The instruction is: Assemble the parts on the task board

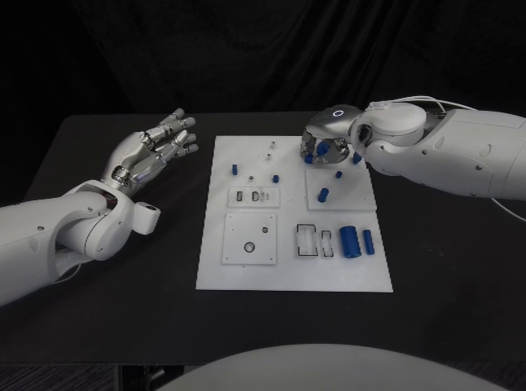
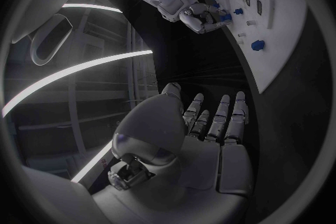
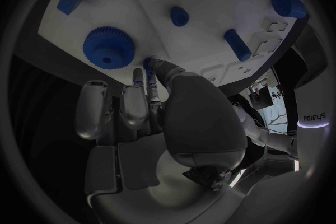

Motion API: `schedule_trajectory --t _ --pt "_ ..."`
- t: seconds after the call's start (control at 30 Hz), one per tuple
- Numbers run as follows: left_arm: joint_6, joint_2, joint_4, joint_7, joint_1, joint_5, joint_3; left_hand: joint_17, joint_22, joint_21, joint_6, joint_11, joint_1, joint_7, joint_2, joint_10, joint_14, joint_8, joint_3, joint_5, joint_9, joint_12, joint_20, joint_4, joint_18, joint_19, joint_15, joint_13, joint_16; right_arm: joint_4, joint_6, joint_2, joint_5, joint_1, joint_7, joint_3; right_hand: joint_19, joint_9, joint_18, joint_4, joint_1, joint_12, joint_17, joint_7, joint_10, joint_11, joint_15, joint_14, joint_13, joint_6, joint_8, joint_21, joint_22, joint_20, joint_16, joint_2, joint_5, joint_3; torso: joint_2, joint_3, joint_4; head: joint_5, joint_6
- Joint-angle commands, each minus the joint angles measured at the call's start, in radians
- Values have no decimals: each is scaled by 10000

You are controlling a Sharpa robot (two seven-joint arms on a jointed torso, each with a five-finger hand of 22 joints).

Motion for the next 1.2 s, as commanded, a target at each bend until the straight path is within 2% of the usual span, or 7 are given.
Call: schedule_trajectory --t 0.03,0.3,0.6,0.8,1.2 --pt "139 23 -2 487 -1 -72 7 7 -3 -17 -27 67 81 -25 50 11 23 31 73 55 -2 54 -15 1 -106 54 15 12 27 -53 -214 37 -113 -41 -138 5 11 43 -33 -30 -1 20 -27 62 177 -78 -113 9 -35 146 84 -50 863 -98 -34 136 17 90 -2 0 -5 0 -16" --pt "153 43 -11 481 -2 -72 7 9 -3 -18 -19 64 101 -31 52 20 27 28 88 69 -2 54 -15 3 -108 54 21 14 35 -199 -288 154 -114 -107 -79 5 -3 267 -40 -139 95 39 -93 176 790 -145 -160 -18 -100 737 370 -78 907 -163 -88 270 3 146 -1 0 2 -6 -30" --pt "164 24 -5 472 -3 -72 7 9 -3 -18 -19 64 101 -31 52 20 27 28 88 69 -2 54 -15 3 -108 54 21 14 35 -312 -395 188 -114 -163 -8 5 -4 396 -48 -255 187 33 -197 220 1196 -134 -142 -43 -143 936 460 -86 946 -157 -163 304 -1 117 1 -4 4 17 -29" --pt "174 -1 3 454 -3 -72 7 9 -3 -19 -15 66 108 -29 56 25 28 28 94 72 -2 55 -15 4 -109 54 23 14 37 -161 -618 87 -114 -162 -63 7 68 570 -79 -268 112 -9 -167 274 1548 -104 -126 0 -198 1227 604 29 1051 -143 -153 271 -7 -28 3 -2 13 31 2" --pt "153 -92 35 403 -4 -72 7 9 -3 -19 4 69 118 -23 57 27 27 31 102 77 0 55 -15 3 -111 54 26 15 40 194 -539 -76 -114 21 -363 9 183 690 -120 -175 -81 -89 -32 255 1727 -115 -144 92 -262 1344 658 208 1176 -153 -67 213 -8 -194 -1 2 -21 21 84"
